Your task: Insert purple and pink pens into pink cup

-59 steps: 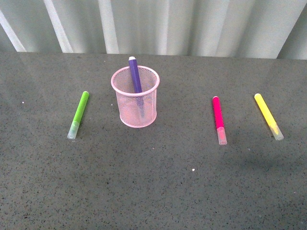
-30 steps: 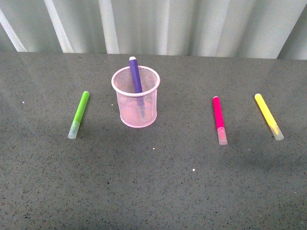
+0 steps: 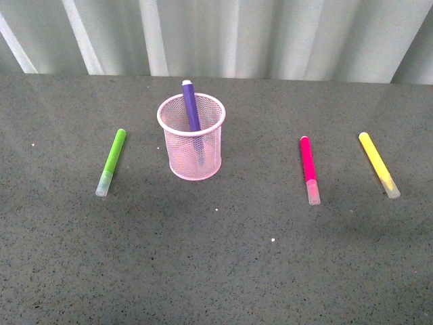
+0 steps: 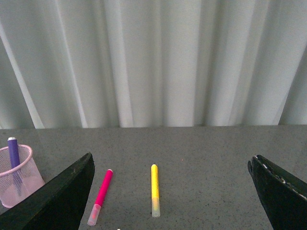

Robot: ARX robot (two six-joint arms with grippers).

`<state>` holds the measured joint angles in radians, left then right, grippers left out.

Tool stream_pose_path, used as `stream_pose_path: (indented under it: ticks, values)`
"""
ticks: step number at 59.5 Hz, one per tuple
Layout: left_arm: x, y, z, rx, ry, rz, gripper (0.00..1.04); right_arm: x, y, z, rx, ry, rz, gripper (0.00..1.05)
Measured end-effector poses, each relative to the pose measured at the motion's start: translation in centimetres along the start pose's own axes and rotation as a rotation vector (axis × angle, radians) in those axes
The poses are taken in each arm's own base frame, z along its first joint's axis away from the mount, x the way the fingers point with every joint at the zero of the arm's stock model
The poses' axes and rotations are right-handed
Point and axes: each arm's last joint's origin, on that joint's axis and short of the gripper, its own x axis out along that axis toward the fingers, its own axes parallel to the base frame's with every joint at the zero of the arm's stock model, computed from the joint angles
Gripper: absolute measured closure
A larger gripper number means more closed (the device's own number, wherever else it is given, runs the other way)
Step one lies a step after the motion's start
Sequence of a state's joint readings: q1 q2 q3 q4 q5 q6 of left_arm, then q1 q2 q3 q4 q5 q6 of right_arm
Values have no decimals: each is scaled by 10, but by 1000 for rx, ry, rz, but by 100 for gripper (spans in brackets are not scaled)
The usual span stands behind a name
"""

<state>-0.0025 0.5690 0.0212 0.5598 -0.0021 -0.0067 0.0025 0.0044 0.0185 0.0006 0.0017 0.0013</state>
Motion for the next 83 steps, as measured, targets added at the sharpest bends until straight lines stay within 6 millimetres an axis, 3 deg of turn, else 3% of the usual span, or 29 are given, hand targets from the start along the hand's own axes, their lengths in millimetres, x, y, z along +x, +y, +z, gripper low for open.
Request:
stream_pose_path:
  ticks: [77, 78, 83]
  values:
    - [-38, 0, 0, 2, -6, -2, 101, 0, 0, 0, 0, 0, 0, 7]
    - [-38, 0, 0, 1, -6, -2, 101, 0, 0, 0, 0, 0, 0, 7]
    - [-38, 0, 0, 2, -5, -2, 78, 0, 0, 0, 0, 0, 0, 7]
